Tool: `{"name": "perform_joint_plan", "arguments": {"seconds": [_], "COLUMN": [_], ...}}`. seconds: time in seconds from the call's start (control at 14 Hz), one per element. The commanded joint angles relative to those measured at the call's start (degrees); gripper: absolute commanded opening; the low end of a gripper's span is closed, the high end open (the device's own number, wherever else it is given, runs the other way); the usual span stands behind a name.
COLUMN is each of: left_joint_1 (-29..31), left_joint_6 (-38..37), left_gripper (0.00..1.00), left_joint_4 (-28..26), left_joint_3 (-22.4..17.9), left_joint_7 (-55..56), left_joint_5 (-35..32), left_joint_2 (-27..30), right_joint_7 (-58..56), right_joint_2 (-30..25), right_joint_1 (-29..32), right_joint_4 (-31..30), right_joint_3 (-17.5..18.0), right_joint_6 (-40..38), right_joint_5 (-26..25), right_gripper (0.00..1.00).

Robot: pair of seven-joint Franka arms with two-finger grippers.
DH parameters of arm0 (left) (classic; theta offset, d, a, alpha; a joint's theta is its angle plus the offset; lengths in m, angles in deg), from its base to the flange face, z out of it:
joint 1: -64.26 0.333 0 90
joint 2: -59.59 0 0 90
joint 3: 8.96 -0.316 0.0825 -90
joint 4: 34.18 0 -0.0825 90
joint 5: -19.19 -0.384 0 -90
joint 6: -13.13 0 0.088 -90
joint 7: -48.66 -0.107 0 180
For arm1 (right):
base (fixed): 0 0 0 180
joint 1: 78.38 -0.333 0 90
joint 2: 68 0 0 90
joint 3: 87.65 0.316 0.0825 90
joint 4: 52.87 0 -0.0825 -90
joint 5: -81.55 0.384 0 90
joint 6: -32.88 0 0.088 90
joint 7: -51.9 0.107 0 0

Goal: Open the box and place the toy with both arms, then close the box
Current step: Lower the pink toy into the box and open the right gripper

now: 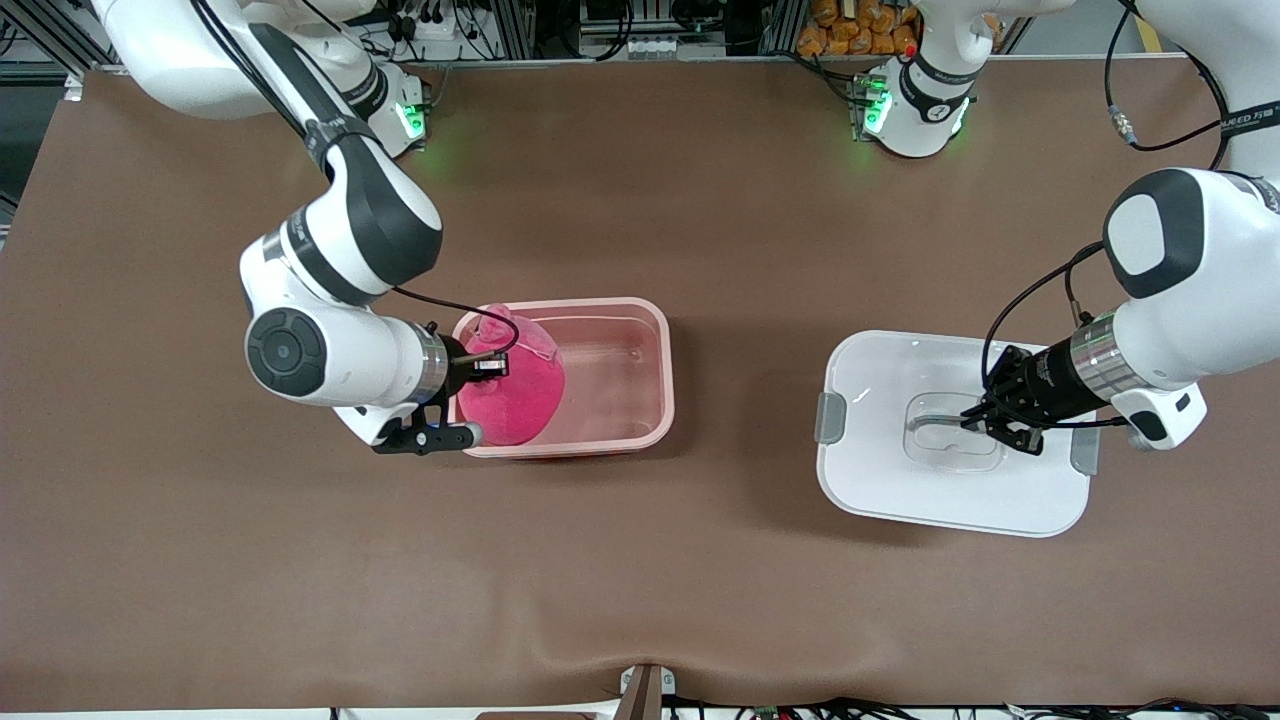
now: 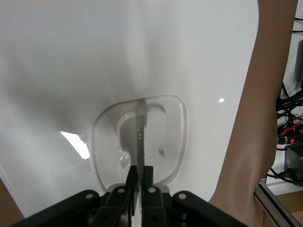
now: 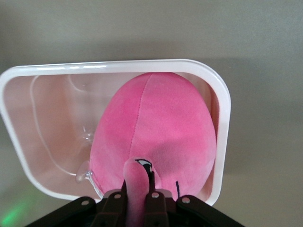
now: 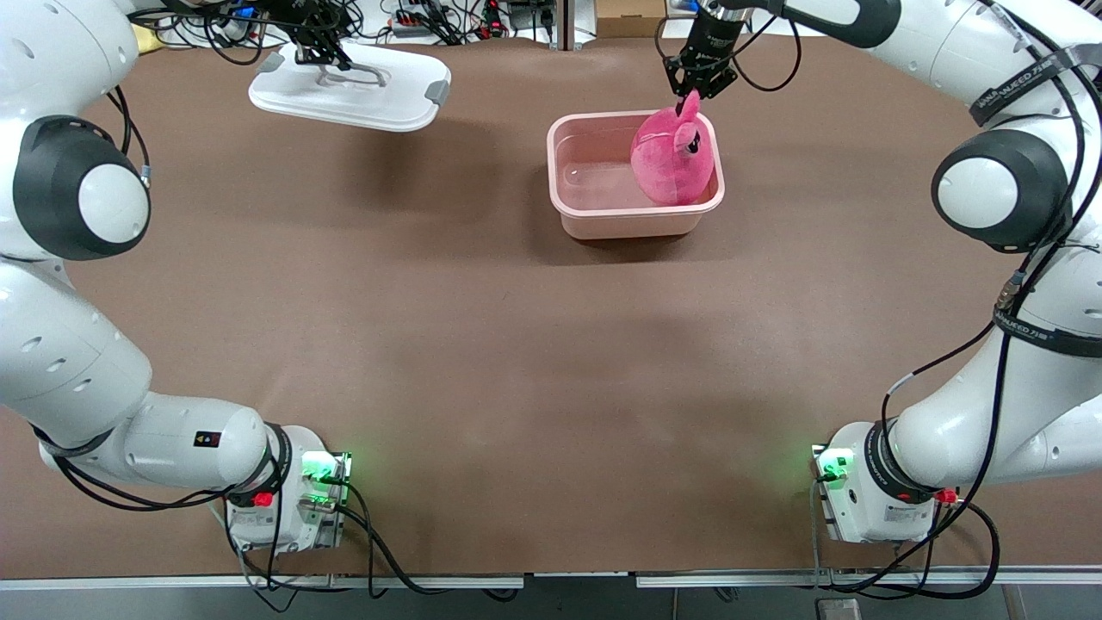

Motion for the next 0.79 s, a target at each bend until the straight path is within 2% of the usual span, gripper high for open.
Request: {"name": "perform_joint_plan", "arguments": {"seconds": [0.0, 0.21, 0.72], "left_joint_1": [-0.05, -0.13, -0.13], "left_joint_6": [-0.71, -0.71, -0.71], "left_gripper": [0.00, 0.00, 0.00], "left_joint_4": [0.19, 0.19, 0.19], "left_joint_3": [0.12, 0.12, 0.12], "left_joint_7": [0.37, 0.37, 0.20], "left_joint_5": [-0.48, -0.48, -0.48], "left_joint_2": [0.31, 0.31, -0.22], "right_joint_7": [0.93, 1.19, 3.38], "right_joint_2": [2.02, 3.34, 6.68], "right_joint_1": [-0.21, -0.56, -0.74], "right_joint_4": [1.65, 1.30, 1.03], "right_joint_3": [0.69, 0.69, 0.60], "right_joint_6": [-0.38, 1.02, 5.33], "right_joint_5": [-2.68, -4.61, -4.71], "right_gripper": [0.00, 0.00, 0.00]}}
